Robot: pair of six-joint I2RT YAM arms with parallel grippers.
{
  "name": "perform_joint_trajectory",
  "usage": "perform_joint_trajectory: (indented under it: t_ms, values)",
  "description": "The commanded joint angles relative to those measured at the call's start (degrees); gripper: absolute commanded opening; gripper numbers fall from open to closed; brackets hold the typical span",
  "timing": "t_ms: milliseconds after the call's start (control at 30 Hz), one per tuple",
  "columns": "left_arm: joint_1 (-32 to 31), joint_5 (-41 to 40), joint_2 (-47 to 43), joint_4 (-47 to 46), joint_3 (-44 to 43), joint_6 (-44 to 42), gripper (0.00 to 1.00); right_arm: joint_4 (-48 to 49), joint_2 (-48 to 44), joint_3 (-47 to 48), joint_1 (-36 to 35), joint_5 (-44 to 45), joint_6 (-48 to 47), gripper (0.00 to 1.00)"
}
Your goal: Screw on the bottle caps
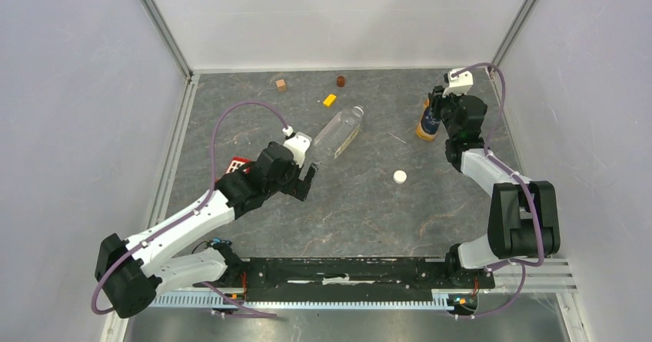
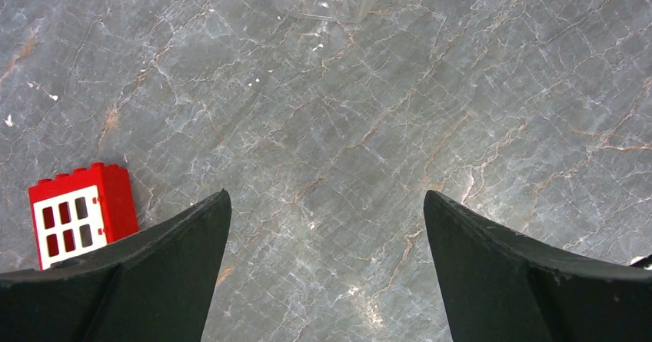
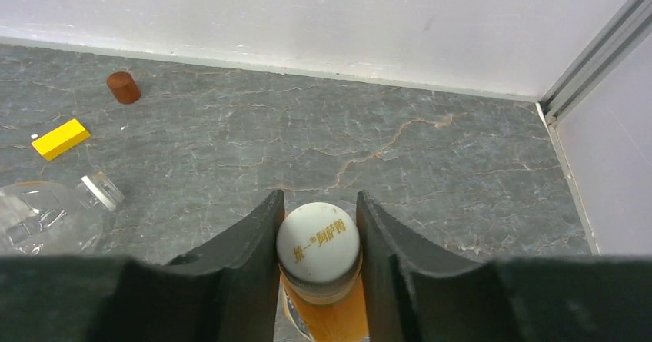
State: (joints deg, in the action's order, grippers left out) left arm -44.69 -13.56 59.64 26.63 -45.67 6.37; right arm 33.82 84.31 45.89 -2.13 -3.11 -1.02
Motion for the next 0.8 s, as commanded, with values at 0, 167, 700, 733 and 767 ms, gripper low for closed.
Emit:
perform_joint_trajectory:
  t_ms: [0, 167, 700, 733, 767]
  values:
    - [0.21, -1.03, 0.35, -2.20, 0.32, -0.74, 1.00, 1.18, -1.35, -0.73, -0.02, -1.08, -0.83, 0.47]
    - [0.21, -0.76, 0.58, -2.51, 0.67, -0.75, 1.00, 0.89, -1.47, -0.40, 0.01, -1.19, -0.83, 0.63]
    - [0.21, -0.50, 0.28, -2.46, 1.63, -1.05, 1.00, 0.05, -2.56, 0.08, 0.03, 1.77, -1.19, 0.87]
    - [0.22, -0.50, 0.28, -2.46, 1.64, -1.10, 1.00, 0.01, -2.52, 0.08, 0.00, 1.88, -1.18, 0.87]
    - [0.21, -0.60, 0.24, -2.46, 1.71, -1.19, 1.00, 0.01, -2.51, 0.16, -0.03, 1.93, -1.20, 0.87]
